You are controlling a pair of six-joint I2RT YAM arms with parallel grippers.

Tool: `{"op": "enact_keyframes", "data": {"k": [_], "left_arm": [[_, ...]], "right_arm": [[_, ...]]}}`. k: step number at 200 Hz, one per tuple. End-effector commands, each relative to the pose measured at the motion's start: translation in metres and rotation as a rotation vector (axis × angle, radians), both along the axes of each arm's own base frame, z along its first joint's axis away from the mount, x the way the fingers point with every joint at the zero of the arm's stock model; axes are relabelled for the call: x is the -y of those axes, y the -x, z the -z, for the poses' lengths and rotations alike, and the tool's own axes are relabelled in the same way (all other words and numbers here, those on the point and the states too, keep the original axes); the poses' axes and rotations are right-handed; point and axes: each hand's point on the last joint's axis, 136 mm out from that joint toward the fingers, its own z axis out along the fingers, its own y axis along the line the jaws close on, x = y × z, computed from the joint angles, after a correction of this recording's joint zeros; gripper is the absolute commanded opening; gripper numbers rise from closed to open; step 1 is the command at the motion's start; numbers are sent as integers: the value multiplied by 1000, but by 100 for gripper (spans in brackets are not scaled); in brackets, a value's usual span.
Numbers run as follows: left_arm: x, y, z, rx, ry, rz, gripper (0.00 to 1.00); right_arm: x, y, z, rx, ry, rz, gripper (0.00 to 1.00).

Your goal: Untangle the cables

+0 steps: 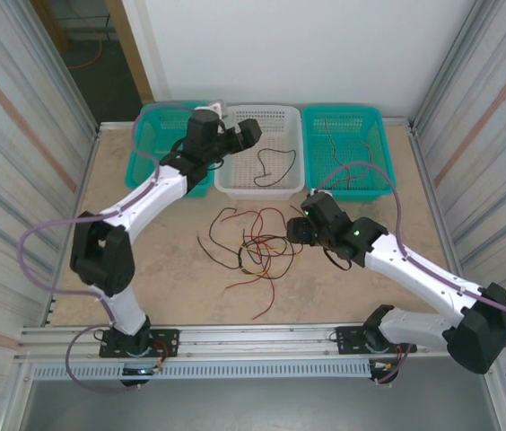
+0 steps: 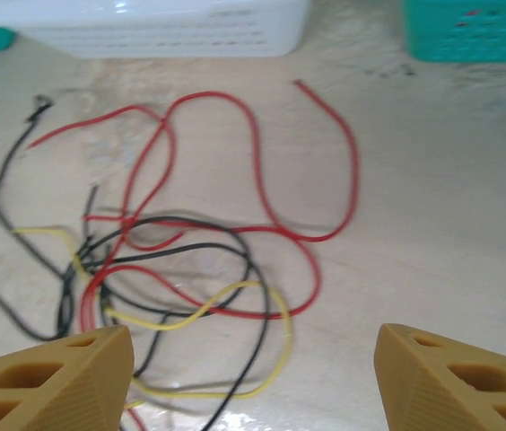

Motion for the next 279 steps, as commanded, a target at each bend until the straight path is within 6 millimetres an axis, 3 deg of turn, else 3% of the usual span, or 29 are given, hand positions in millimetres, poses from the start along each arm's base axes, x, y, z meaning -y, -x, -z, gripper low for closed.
{"op": "enact_keyframes", "data": {"k": [1, 38, 65, 106, 134, 168, 188, 223, 279], "left_arm": [[-22, 41, -25, 67, 6, 16, 94], [-62, 112, 21, -48, -47, 3, 83], [-79, 158, 59, -142, -48, 26, 74], [-92, 202, 112, -250, 43, -3, 67], [-91, 210, 131, -285, 48, -17, 66], [-80, 208, 145, -346, 28, -6, 60], [-66, 207, 149, -351, 6, 26, 59], [-53, 205, 163, -397, -31, 43, 56], [-49, 203, 158, -379, -2, 48, 55]], "right_arm": [[-29, 7, -4, -15, -107, -131, 66], [-49, 6, 4, -67, -123, -198, 47], [-70, 10, 14, -117, -120, -270, 42], [-92, 12, 40, -186, -62, -309, 36], [-102, 13, 49, -206, -31, -322, 35], [-91, 8, 60, -222, 50, -275, 34], [-83, 7, 58, -206, 65, -247, 37], [-91, 14, 53, -207, 11, -298, 41], [-95, 17, 66, -244, 40, -312, 36]]}}
